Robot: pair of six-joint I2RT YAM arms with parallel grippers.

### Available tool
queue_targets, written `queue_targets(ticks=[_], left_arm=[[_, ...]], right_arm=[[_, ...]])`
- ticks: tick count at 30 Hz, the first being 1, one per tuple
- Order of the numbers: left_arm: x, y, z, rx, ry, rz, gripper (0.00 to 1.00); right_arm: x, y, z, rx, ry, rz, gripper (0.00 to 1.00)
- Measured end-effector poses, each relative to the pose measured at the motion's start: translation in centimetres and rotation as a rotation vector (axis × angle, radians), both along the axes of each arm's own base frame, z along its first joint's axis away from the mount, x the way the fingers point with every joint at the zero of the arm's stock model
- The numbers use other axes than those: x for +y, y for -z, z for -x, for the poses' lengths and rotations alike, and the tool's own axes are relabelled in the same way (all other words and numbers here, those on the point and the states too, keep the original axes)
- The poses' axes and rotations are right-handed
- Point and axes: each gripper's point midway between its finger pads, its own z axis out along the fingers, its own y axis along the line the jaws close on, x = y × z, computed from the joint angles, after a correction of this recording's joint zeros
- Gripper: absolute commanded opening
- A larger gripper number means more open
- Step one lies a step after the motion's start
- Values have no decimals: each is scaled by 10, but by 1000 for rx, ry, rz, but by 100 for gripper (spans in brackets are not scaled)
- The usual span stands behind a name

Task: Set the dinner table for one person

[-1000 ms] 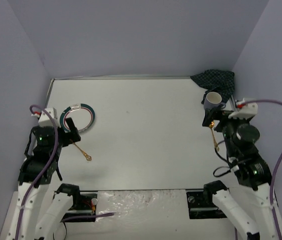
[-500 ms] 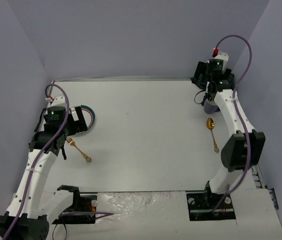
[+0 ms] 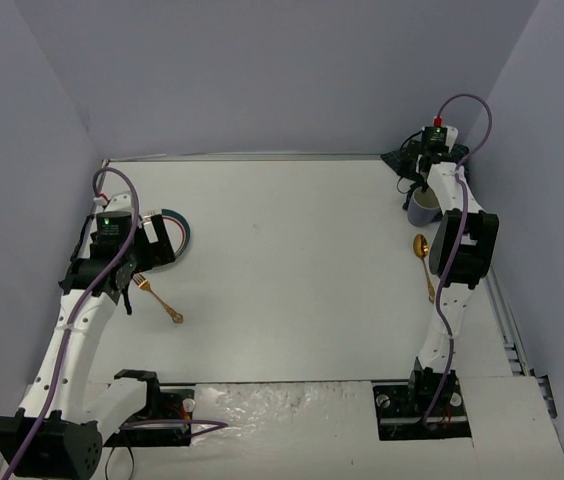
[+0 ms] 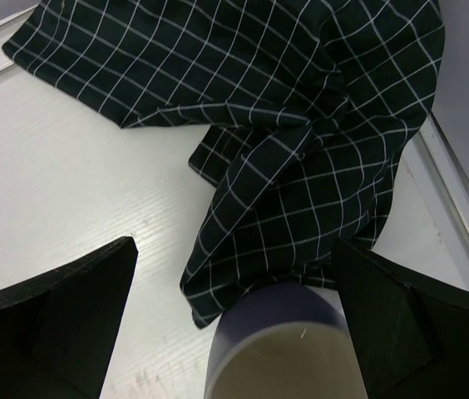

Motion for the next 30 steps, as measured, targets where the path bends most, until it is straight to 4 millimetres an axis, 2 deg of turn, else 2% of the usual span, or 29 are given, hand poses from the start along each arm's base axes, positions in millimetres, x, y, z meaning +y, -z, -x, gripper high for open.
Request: queue_targets(ticks=[6, 10, 17, 20, 22, 24, 28, 30], left_arm=[[-1, 7, -2, 26, 5, 10, 97], [-1, 8, -2, 30, 6, 14, 97], [-1, 8, -2, 33, 6, 15, 97], [-1, 8, -2, 33, 6, 15, 97], [-1, 8, -2, 33, 6, 15, 97], [-1, 8, -2, 33, 6, 15, 97], [-1, 8, -2, 33, 6, 15, 97], [-1, 8, -2, 33, 5, 16, 97]], right_arm=[[-14, 6, -9, -5, 29, 15, 99], [-22, 13, -14, -7, 39, 16, 96], [-36, 38, -24, 11, 45, 25, 66], [-37, 38, -27, 9, 35, 31, 47], [-38, 36, -29, 1, 24, 29, 28], [-37, 35, -32, -8, 9, 25, 17], [-32, 33, -37, -23, -31, 18, 3], [-29, 32, -40, -32, -52, 18, 0]])
